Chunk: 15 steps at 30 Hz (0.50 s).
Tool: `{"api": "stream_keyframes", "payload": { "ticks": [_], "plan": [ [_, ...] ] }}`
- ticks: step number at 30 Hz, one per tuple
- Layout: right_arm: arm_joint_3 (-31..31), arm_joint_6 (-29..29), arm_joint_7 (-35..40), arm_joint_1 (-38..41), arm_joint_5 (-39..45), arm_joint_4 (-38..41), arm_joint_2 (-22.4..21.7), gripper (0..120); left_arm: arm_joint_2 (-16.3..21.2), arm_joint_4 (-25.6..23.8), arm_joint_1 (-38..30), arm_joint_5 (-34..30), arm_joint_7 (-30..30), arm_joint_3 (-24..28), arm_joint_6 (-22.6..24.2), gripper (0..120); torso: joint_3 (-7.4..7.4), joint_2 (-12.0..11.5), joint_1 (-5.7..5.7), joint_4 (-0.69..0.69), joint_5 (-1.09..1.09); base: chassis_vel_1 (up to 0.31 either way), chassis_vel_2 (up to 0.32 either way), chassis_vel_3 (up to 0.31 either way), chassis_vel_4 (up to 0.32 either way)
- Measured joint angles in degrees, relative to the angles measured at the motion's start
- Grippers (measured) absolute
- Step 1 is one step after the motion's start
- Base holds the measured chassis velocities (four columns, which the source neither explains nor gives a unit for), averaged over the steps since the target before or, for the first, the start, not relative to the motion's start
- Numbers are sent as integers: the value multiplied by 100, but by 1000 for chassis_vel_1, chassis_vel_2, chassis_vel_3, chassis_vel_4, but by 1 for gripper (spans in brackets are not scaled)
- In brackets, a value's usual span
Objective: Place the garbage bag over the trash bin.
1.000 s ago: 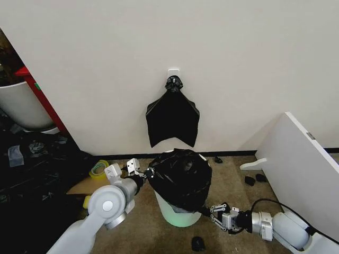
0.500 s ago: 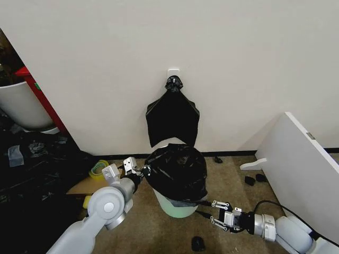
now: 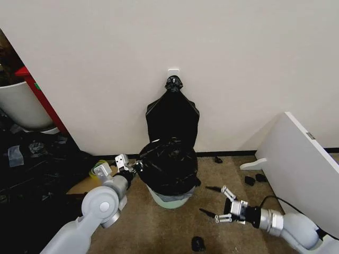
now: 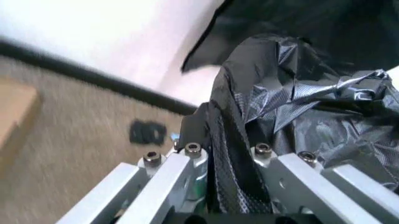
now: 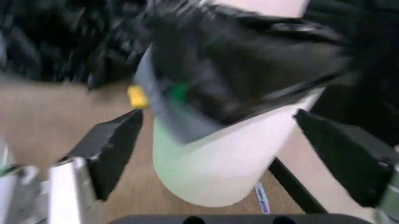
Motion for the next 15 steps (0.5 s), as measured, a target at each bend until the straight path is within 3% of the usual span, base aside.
{"api": "stream_keyframes", "payload": {
  "ticks": [1,2,6,15],
  "plan": [
    [126,-374,-52,-16,506,91,-39,98,75,51,83,406,310,-30,-106,5,0,0,0,0,1,0,0,0,0],
    [126,-374,-52,-16,506,91,-39,98,75,51,83,406,310,-30,-106,5,0,0,0,0,1,0,0,0,0],
    [456,-1185,-29,-48,2230,335,-97,100,300,180,240,1084,1198,-31,-441,5,0,0,0,1,0,0,0,0,0],
    [482,-1969,526,163,4026,770,-116,100,741,269,426,1647,2602,45,-1199,5,0,0,0,1,1,0,0,0,0]
  ]
}}
